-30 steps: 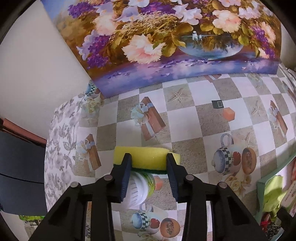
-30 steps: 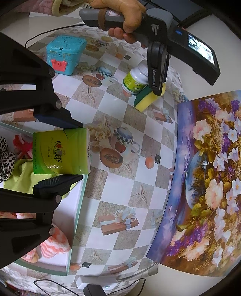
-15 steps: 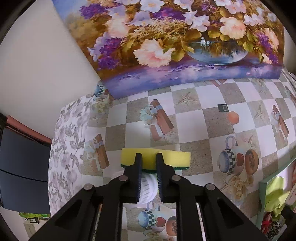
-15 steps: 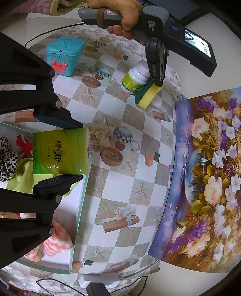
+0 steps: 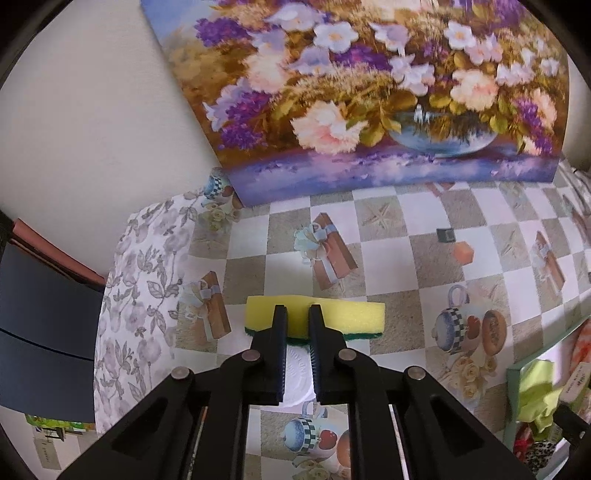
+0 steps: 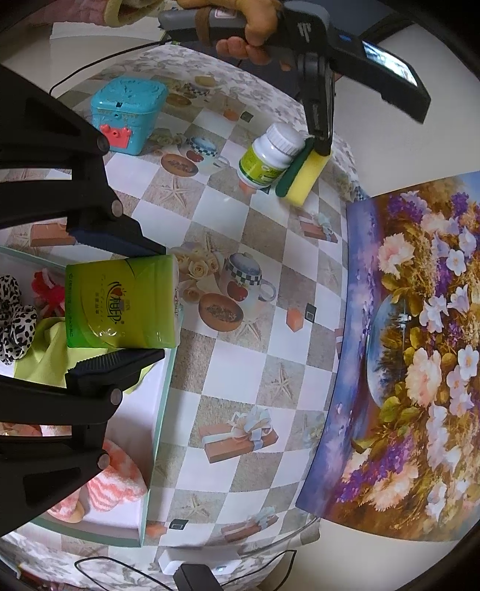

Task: Organize soft objects
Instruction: 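Carry the sponge and the tissue pack over the white tray with both tools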

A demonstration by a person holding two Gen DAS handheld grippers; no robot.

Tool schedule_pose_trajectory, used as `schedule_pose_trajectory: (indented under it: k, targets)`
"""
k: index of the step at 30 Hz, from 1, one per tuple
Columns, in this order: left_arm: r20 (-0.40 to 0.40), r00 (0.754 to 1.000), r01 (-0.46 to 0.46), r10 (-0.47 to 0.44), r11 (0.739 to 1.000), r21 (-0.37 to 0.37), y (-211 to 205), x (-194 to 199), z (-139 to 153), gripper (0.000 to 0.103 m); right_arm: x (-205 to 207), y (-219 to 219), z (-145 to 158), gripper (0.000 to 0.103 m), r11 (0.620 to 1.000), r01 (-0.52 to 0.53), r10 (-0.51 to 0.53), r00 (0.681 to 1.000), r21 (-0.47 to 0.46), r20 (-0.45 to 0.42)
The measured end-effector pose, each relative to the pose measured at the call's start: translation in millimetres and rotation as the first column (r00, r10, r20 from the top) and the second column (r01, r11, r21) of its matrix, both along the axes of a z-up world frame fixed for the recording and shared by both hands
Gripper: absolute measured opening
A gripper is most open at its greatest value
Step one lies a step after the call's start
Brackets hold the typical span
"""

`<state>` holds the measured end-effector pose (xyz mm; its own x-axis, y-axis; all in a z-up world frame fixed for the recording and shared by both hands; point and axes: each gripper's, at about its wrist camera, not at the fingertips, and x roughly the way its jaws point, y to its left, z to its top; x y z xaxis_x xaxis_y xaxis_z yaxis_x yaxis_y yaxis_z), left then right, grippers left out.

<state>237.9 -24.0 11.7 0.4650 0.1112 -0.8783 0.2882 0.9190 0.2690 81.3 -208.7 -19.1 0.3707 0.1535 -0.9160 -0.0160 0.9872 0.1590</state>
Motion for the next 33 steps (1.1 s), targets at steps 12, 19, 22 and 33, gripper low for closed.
schedule_pose_trajectory:
  k: [12,19,22,33]
  targets:
    - [0.103,0.994,0.053,-0.041,0.992,-0.112,-11.1,-53.7,83.4,0.011,-27.9,-29.1,50.6,0.050,0.994,0.103,-0.100,0.993,-0.040,0.060]
    - [0.157,0.986,0.093,-0.061,0.973,-0.209,-18.4,-107.5,126.1,0.011,-71.1,-38.7,84.8,0.050,0.984,0.159,-0.151,0.983,-0.075,0.103]
    - [0.165,0.984,0.117,-0.073,0.954,-0.276,-24.7,-134.8,135.3,0.011,-82.2,-40.9,91.2,0.050,0.981,0.176,-0.166,0.979,-0.084,0.115]
    - [0.195,0.979,0.143,-0.065,0.897,-0.417,-49.0,-213.4,122.4,0.011,-133.7,-64.1,90.3,0.050,0.946,0.314,-0.300,0.944,-0.086,0.137]
